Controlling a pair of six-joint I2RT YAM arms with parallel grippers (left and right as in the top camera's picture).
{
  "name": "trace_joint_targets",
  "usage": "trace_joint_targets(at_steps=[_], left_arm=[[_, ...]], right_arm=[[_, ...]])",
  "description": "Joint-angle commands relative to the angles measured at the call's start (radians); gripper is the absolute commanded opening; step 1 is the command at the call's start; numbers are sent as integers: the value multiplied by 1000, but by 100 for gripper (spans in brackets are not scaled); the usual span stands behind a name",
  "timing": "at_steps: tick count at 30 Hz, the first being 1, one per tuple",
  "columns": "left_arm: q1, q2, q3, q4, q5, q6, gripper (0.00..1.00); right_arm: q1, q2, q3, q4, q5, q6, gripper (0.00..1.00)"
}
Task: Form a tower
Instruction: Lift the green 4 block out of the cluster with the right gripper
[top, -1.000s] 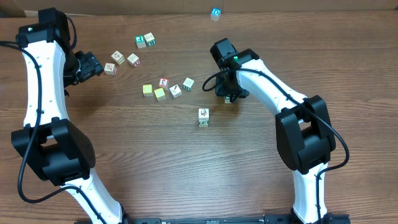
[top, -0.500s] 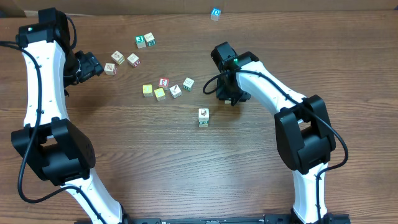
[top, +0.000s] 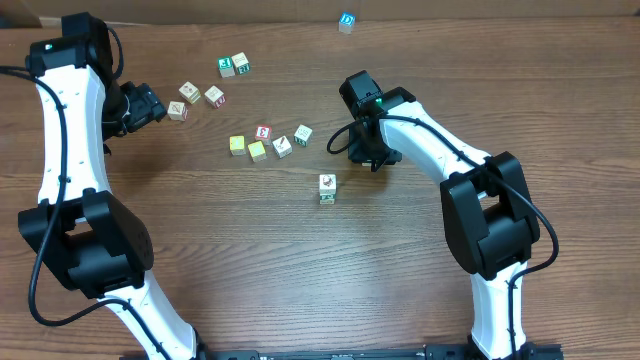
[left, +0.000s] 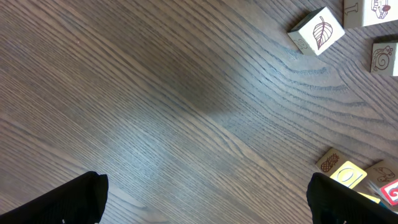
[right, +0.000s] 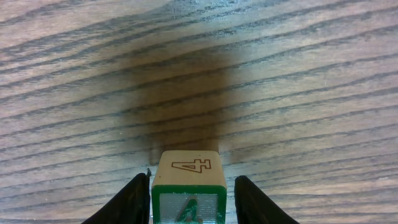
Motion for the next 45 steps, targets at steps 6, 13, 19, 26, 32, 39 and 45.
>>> trace_joint_targets(at_steps=[6,13,19,26,32,39,45], left_arm=[[-2,-15,13,1,2,5,100],[-2,-15,13,1,2,5,100],[-2,-15,13,1,2,5,100],[-2,-15,13,1,2,5,99],[-2,-15,13,1,2,5,99],[-2,-15,13,1,2,5,100],[-2,-15,13,1,2,4,100]], right_arm=[[-9,-25,-7,6,10,-3,36],[-9,-25,-7,13,11,-3,36],[-9,-25,-7,18,11,-3,36],[-9,-25,-7,26,11,-3,35],[-9,-25,-7,30,11,-3,27],[-9,-27,37,-13,11,-3,24],[-7,-61,174,-145,10,-3,23]])
